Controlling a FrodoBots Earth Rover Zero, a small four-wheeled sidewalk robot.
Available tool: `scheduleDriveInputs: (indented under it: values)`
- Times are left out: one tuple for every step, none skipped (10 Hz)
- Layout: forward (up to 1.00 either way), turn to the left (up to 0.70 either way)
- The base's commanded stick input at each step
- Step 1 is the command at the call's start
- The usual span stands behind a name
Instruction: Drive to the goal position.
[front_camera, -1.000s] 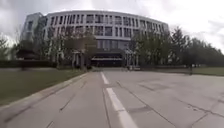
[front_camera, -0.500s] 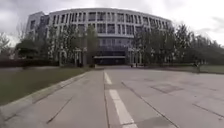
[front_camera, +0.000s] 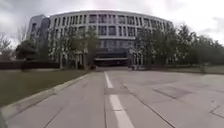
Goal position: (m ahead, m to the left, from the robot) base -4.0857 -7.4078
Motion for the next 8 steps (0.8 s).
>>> scheduleDriveInputs:
  values:
    - [0.7, 0.0]
    - [0.7, 0.0]
    - [0.7, 0.0]
    - [0.7, 0.0]
    - [0.7, 0.0]
    - [0.7, 0.0]
    - [0.7, 0.0]
    - [0.7, 0.0]
